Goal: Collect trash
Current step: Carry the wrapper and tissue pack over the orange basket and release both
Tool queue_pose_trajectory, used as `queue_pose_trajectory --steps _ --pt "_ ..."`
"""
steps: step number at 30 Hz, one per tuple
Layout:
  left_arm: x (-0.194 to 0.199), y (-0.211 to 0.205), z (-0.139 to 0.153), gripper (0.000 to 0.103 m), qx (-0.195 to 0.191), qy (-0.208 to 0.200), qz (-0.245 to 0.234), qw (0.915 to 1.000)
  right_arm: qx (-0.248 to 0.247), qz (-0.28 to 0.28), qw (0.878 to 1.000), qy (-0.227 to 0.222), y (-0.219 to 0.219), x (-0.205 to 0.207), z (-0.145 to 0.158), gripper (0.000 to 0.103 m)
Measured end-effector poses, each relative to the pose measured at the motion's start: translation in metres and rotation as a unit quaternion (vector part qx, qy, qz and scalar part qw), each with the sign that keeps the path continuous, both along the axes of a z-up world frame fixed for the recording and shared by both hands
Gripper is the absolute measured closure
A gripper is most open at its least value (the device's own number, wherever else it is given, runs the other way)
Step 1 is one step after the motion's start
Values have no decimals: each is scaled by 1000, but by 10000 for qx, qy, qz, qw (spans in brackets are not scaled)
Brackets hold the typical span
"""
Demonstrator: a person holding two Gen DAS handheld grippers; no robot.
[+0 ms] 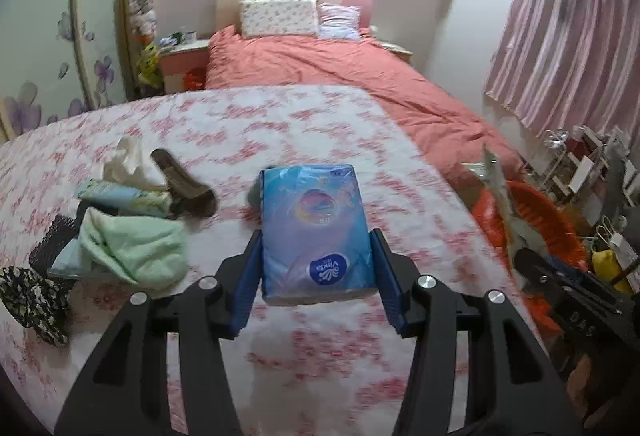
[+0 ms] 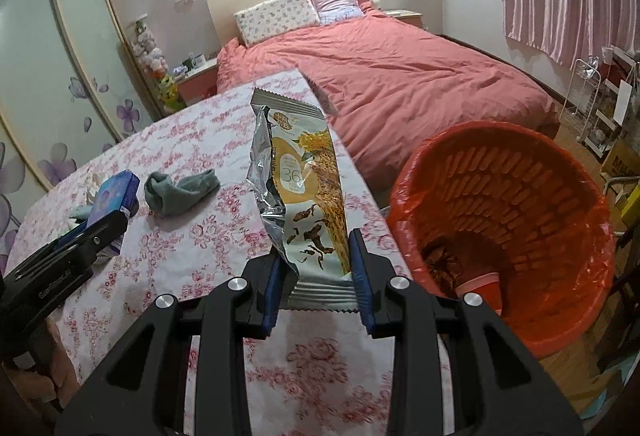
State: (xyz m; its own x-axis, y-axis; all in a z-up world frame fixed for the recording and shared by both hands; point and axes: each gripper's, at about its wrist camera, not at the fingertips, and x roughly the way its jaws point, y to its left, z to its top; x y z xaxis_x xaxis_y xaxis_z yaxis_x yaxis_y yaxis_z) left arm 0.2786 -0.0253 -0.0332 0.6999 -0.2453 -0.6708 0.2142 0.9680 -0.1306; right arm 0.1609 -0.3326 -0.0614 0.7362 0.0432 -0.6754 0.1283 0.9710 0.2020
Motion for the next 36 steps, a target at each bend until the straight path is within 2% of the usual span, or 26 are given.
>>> queue_pose_trajectory --steps 8,17,26,36 --pt "-19 -44 20 51 -150 -166 -483 9986 32 -277 9992 -278 -23 -19 12 71" --pt "-35 -91 30 51 -378 -215 -1001 9940 49 -669 9966 -479 -59 -36 18 71" --pt "-33 -149 29 51 -487 -203 -1499 9873 143 -1111 9924 -519 -97 -34 13 71" --pt "-24 -211 12 51 -494 -83 -2046 9776 287 -1421 9885 -434 -130 -29 -4 71"
